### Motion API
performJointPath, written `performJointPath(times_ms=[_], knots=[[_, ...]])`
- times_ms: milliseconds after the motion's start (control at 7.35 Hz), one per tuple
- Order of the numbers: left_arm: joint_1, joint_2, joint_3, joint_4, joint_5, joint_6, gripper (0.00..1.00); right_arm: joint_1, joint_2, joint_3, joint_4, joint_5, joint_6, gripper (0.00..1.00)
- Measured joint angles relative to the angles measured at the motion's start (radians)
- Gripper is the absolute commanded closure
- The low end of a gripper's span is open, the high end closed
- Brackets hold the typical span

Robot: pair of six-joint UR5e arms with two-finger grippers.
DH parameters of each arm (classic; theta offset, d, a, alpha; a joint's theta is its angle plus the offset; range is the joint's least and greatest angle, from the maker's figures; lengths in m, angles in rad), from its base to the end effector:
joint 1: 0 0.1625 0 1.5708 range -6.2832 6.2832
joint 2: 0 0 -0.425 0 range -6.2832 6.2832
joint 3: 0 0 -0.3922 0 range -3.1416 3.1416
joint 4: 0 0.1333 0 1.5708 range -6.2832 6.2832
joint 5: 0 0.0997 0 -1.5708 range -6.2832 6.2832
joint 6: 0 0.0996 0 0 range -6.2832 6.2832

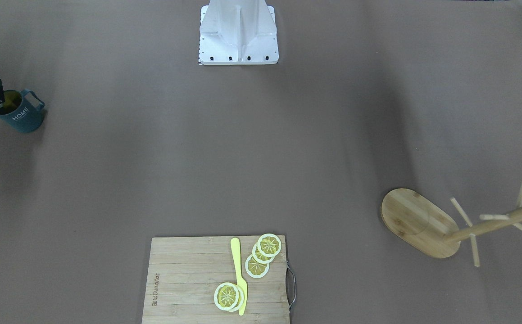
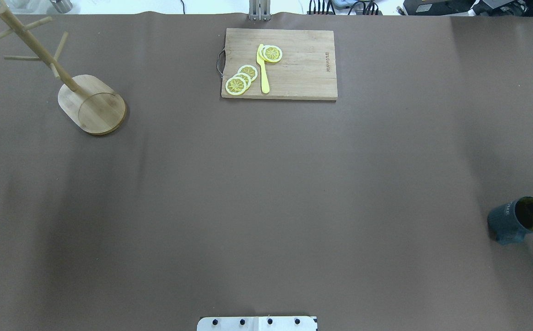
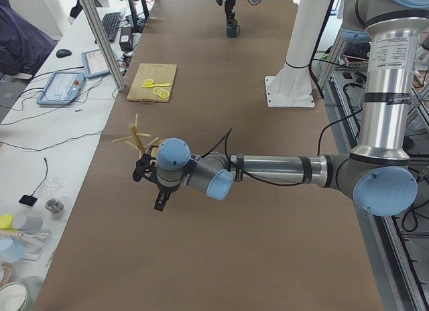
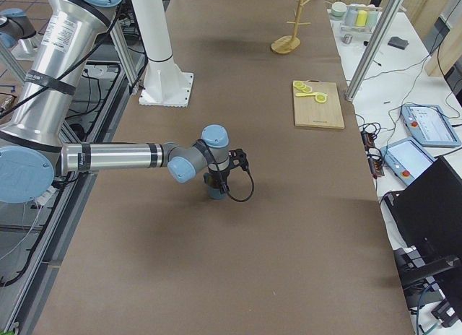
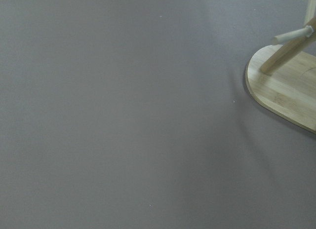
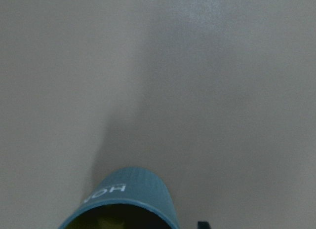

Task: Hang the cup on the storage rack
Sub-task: 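Lower the right gripper onto the teal mug rim and grasp it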

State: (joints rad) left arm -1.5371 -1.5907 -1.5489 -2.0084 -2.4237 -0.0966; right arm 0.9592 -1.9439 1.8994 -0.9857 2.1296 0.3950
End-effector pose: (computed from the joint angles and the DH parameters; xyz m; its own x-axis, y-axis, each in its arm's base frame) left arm -0.0408 -0.5204 0.6055 0.6467 0.2508 -0.7204 0.0320 0.9346 0.3541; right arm -0.1442 -0.3457 0.5968 0.6856 -0.3854 0.6176 0.2476 0.9212 0.3001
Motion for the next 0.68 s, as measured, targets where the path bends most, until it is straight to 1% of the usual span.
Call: performJointPath(times_ms=[408,680], knots=[[0.000,0.000,0.000,-0.001,0.000,0.001,0.01,0.009,0.000,0.026,0.001,0.003,0.001,1.00],[0.000,0.000,0.000,-0.001,0.001,0.001,0.01,0.048,0.015,0.040,-0.003,0.015,0.008,1.00]])
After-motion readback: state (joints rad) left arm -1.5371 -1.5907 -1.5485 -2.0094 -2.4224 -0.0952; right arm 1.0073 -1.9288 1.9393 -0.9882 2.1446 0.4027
